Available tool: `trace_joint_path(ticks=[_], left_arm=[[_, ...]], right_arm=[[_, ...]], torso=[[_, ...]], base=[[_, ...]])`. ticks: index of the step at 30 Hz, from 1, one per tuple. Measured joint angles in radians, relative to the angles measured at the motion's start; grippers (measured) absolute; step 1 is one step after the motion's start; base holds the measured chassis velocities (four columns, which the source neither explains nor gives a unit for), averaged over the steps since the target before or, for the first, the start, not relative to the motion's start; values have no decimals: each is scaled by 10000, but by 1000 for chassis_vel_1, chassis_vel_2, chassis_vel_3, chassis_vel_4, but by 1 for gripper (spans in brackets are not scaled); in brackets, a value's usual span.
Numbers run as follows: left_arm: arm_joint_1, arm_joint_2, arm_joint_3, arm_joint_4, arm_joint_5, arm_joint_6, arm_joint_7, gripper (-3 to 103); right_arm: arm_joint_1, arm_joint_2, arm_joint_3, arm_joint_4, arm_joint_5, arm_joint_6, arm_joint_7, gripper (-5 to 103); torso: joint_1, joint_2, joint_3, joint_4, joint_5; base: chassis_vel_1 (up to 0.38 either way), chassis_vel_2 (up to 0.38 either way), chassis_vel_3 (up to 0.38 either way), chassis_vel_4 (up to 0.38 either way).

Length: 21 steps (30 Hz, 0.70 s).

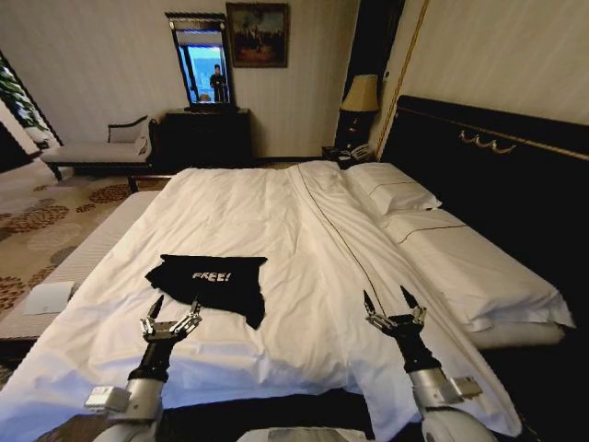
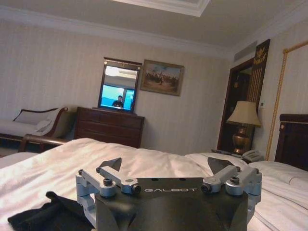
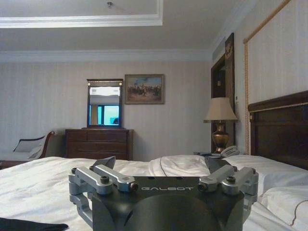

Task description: Fold the clothes on the bed.

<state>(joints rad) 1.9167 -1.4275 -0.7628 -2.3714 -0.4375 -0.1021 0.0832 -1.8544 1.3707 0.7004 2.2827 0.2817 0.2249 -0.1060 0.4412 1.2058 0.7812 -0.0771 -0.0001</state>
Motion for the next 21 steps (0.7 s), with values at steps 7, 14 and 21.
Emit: trace_joint_path(ticks=[7,14,21], left_arm=[[57,124,-150,-64,-39,-24,-35,100],[78,215,-244,-64,-58,-52,-51,100],[124,218,-271,-76,-71,-92,-61,100]], right_arm=[[42,131,-145,-41,-141,45,12,100],[99,190,-204,-85,-190,75,101,100],[73,187,-172,-87,-199,129,114,100]], torso=[[0,0,0,0,0],[0,0,0,0,0],[0,1,0,0,1]], base=[[0,0,0,0],[0,0,0,0],[0,0,0,0]])
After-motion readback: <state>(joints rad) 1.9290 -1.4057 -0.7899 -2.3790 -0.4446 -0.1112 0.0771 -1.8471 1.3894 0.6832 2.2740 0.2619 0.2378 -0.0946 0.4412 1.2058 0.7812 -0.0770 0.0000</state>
